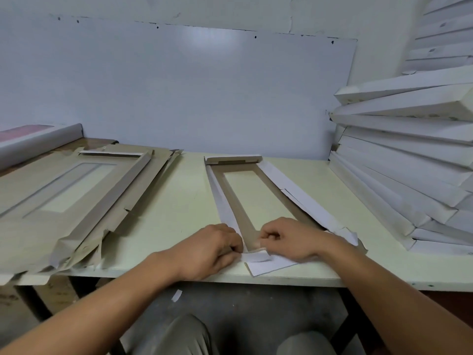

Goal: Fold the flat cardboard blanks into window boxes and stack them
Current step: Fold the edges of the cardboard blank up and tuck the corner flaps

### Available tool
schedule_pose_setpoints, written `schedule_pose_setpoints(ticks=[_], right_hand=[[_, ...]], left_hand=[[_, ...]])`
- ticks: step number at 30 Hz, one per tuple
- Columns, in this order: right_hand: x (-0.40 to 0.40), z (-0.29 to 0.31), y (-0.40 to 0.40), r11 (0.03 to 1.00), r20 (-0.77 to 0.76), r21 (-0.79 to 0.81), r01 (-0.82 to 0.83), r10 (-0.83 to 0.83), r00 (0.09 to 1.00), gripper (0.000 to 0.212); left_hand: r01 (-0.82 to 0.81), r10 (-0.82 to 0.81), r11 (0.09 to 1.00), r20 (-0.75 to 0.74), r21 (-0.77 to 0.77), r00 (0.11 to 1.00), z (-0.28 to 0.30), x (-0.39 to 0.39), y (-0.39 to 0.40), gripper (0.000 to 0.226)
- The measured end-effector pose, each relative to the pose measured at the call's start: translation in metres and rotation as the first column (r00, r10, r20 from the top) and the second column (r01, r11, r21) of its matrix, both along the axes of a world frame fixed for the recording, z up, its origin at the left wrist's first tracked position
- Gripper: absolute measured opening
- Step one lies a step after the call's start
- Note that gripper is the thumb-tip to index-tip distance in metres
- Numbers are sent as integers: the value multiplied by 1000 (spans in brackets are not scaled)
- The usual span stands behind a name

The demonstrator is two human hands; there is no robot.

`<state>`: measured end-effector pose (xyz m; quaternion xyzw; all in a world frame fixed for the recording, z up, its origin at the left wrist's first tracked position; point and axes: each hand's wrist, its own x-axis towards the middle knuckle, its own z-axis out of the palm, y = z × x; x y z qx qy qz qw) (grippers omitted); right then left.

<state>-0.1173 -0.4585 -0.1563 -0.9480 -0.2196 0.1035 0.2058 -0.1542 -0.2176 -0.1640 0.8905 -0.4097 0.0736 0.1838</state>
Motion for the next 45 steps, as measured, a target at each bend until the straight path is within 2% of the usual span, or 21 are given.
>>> schedule_pose_setpoints(ticks=[3, 9, 13, 17, 21, 23, 25, 27, 29, 30, 32, 34, 35, 36, 37, 38, 40, 43, 45], right_hand=[[-17, 5, -13, 996, 21, -67, -52, 54, 998, 15], [-47, 3, -20, 1000, 136, -9, -26, 27, 990, 7], [-62, -1, -21, 999, 242, -47, -25, 35, 970, 3], [-77, -16, -10, 998, 366, -47, -34, 49, 929, 7], [-84, -27, 9, 994, 434, 48, -102, 71, 898, 9], [-85, -29, 18, 994, 428, 56, -92, 60, 902, 11], [-86, -24, 21, 991, 400, 15, -132, 115, 909, 17], [-87, -7, 18, 969, 271, -76, -235, 246, 930, 38], [-87, 12, 2, 961, 116, -40, -273, 276, 954, 54], [-85, 20, -10, 977, 106, 13, -213, 210, 972, 55], [-74, 32, -40, 997, 231, 74, 11, -28, 972, 39], [-62, 39, -74, 959, 360, -57, 278, -240, 902, 15], [-57, 39, -88, 903, 356, -173, 393, -315, 880, 8], [-52, 36, -100, 849, 298, -274, 451, -371, 879, 9], [-47, 30, -109, 831, 207, -320, 455, -407, 890, 14], [-43, 25, -114, 850, 103, -297, 435, -424, 900, 16], [-39, 16, -116, 895, -51, -158, 418, -430, 901, 20], [-38, 14, -116, 897, -117, -55, 440, -443, 889, 29], [-38, 14, -118, 895, -154, -51, 443, -445, 882, 29]], left_hand=[[-60, 59, 998, -25, -22, 998, -1, 0, -2, 14], [-199, 190, 975, -97, -95, 977, -5, -3, -8, 18], [-254, 239, 958, -119, -133, 964, -7, -2, -12, 20], [-214, 203, 967, -88, -141, 975, -7, 0, -17, 11], [-155, 152, 981, -34, -119, 988, -6, -1, -24, 19], [-195, 190, 974, -56, -118, 980, -8, 0, -22, 15], [-196, 191, 976, -57, -93, 980, -10, -1, -18, 8], [-174, 172, 983, -37, -59, 984, -10, -2, -17, 8], [-162, 162, 986, -22, -48, 987, -10, -3, -17, 11], [-164, 164, 985, -17, -47, 986, -11, -3, -18, 11], [-174, 173, 984, -9, -48, 985, -13, -4, -18, 8], [-171, 172, 984, 6, -53, 985, -16, -5, -19, 10], [-171, 172, 984, 16, -51, 985, -17, -5, -20, 13], [-172, 174, 984, 26, -50, 984, -18, -5, -21, 16], [-170, 172, 984, 35, -53, 984, -19, -6, -21, 18], [-166, 168, 984, 41, -60, 985, -20, -6, -22, 21], [-156, 159, 985, 36, -76, 987, -19, -8, -23, 32], [-160, 161, 983, 4, -89, 987, -18, -10, -24, 57], [-175, 176, 982, 8, -78, 984, -19, -11, -24, 49]])
